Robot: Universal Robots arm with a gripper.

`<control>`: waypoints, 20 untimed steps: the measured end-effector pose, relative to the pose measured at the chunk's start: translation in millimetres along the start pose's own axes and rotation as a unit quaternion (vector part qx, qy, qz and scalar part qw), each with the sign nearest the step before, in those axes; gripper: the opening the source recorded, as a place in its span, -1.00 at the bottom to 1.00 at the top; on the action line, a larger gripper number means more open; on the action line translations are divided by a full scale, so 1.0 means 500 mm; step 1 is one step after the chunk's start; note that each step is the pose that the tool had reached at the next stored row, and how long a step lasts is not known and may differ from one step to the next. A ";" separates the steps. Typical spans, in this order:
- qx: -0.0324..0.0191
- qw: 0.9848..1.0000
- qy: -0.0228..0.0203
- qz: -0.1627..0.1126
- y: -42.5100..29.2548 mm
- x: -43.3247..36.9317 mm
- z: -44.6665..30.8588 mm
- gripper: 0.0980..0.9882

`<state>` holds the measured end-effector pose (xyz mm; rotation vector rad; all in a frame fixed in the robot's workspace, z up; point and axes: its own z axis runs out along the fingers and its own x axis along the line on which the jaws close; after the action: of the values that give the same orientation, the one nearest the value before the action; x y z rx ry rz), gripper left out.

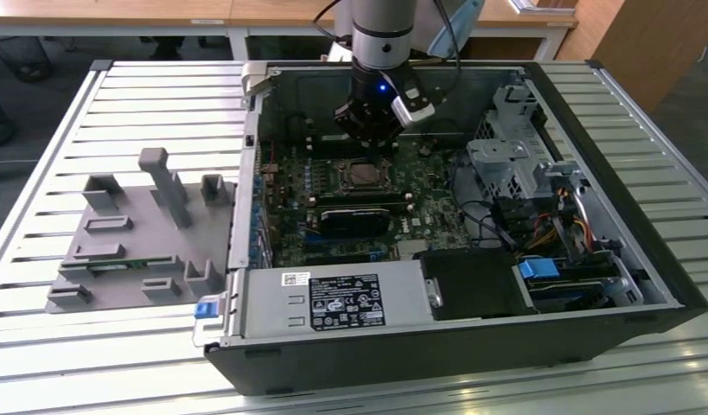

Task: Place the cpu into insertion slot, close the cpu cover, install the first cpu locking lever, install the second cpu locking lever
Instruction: 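Install the first cpu locking lever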

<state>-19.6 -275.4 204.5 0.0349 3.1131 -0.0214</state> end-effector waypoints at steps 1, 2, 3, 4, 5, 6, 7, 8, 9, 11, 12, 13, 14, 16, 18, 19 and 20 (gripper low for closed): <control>-0.001 1.000 0.000 0.000 -0.002 0.000 0.000 -0.98; -0.002 1.000 0.000 0.000 -0.003 0.000 0.000 -0.98; -0.003 1.000 0.000 0.000 -0.004 0.000 0.000 -0.98; -0.005 1.000 0.000 0.000 -0.005 0.000 0.000 -0.98; -0.007 1.000 0.000 0.000 -0.006 0.000 0.000 -0.98; -0.009 1.000 0.000 0.000 -0.006 0.000 0.000 -0.98; -0.012 1.000 0.000 0.000 -0.006 0.000 0.000 -0.98; -0.016 1.000 0.000 0.000 -0.006 0.000 0.000 -0.98; -0.018 1.000 0.000 0.001 -0.006 0.000 0.000 -0.98; -0.019 1.000 0.000 0.001 -0.006 0.000 0.000 -0.98; -0.020 1.000 0.001 0.001 -0.007 0.000 0.000 -0.98; -0.021 1.000 0.000 0.001 -0.007 0.000 0.000 -0.98; -0.021 1.000 0.000 0.001 -0.006 0.000 0.000 -0.98; -0.021 1.000 0.000 0.001 -0.007 0.000 0.000 -0.98; -0.021 1.000 0.000 0.001 -0.007 0.000 0.001 -0.98; -0.021 1.000 0.000 0.001 -0.007 0.000 0.002 -0.98; -0.021 1.000 0.000 0.001 -0.007 -0.001 0.003 -0.98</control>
<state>-19.3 -278.7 202.9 0.0359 3.1134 0.0433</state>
